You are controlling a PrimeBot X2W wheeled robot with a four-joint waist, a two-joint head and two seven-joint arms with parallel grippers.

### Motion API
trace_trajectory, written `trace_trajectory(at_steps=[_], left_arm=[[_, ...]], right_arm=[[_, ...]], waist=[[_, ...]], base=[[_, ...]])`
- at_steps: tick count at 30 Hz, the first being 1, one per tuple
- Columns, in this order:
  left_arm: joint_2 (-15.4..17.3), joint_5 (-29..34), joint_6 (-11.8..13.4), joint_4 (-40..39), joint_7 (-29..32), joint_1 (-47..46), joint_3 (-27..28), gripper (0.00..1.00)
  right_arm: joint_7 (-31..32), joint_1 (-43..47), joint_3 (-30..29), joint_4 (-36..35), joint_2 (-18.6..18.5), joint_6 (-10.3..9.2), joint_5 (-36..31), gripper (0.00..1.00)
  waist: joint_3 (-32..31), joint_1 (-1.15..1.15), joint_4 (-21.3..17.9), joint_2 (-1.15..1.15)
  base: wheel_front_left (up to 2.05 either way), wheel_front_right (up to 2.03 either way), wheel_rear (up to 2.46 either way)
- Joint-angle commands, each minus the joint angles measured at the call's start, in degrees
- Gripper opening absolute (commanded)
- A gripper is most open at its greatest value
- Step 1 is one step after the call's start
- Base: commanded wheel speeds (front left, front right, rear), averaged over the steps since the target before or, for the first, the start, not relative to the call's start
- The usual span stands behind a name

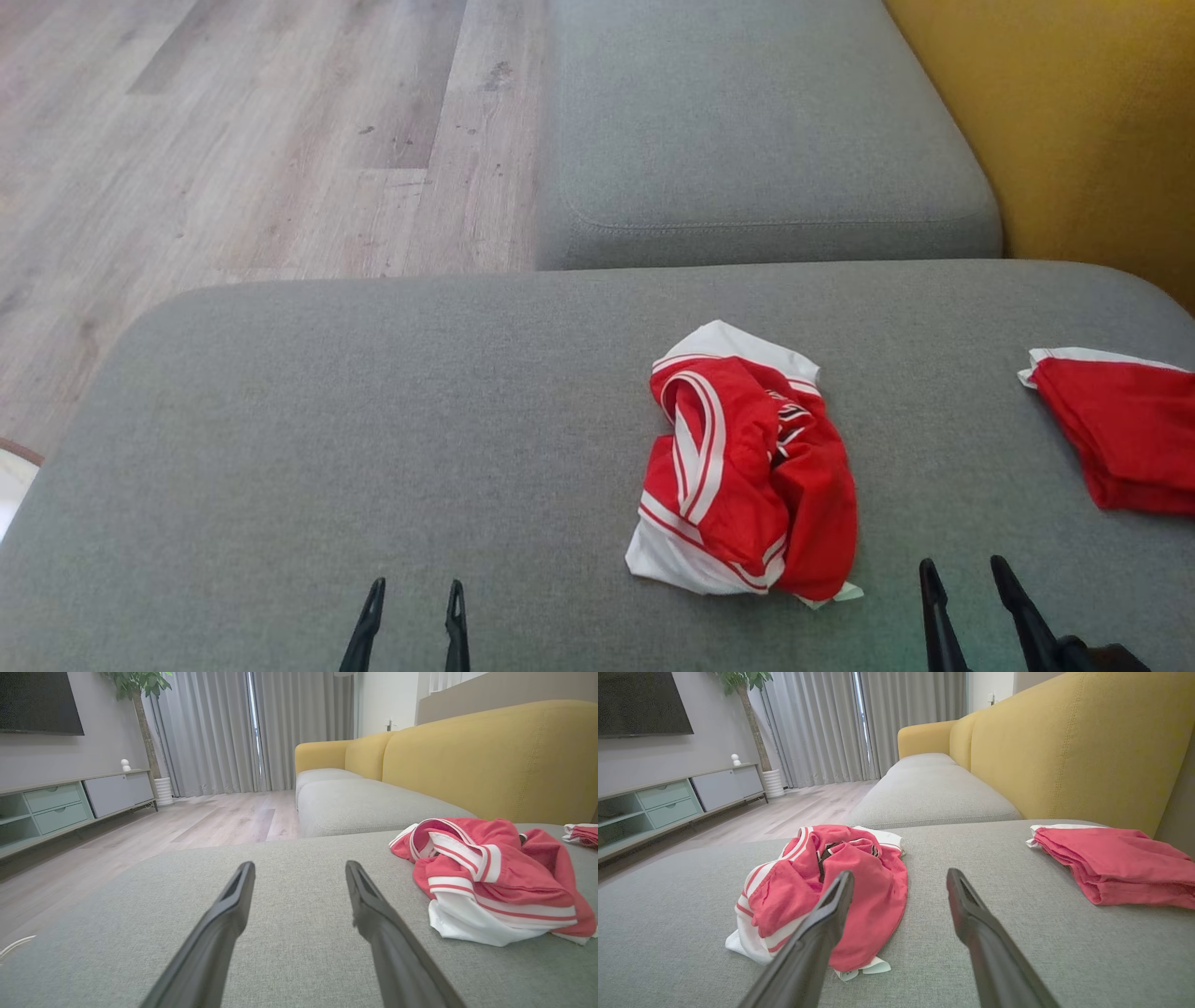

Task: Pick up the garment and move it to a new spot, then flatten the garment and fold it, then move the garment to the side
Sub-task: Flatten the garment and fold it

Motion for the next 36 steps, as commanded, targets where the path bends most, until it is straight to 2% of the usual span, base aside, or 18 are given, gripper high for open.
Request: trace_trajectory(at_steps=[1,19,24,28,36], left_arm=[[-1.0,0.5,-0.3,-1.3,-0.6,-2.9,2.1,1.00],[-2.9,2.1,-2.8,-0.3,-0.6,-2.3,4.3,1.00],[-3.4,1.8,-4.3,0.8,-0.6,-2.3,3.6,1.00],[-3.6,1.5,-6.8,3.6,-0.6,-3.3,1.3,1.00],[-4.3,-1.8,-16.7,14.4,3.6,-12.5,-9.2,1.00]], right_arm=[[-0.4,-3.0,1.3,-1.6,-0.5,0.37,-0.4,1.00],[-0.4,-3.3,2.0,-1.4,-0.4,0.37,-0.7,1.00],[-0.4,-3.5,2.1,-1.5,-0.4,0.37,-0.6,1.00],[-0.4,-3.9,2.4,-1.9,-0.6,0.37,-0.5,1.00],[-0.4,-6.0,4.3,-3.0,-1.7,0.37,-0.4,1.00]], waist=[[0.1,0.00,0.0,0.00],[-0.3,0.00,-0.3,0.00],[0.5,0.00,-1.3,0.00],[1.5,0.00,-2.4,0.00],[5.8,0.00,-7.4,0.00]], base=[[0.00,0.00,0.00],[0.00,0.00,0.00],[0.00,0.00,0.00],[0.00,0.00,0.00],[0.00,0.00,0.00]])
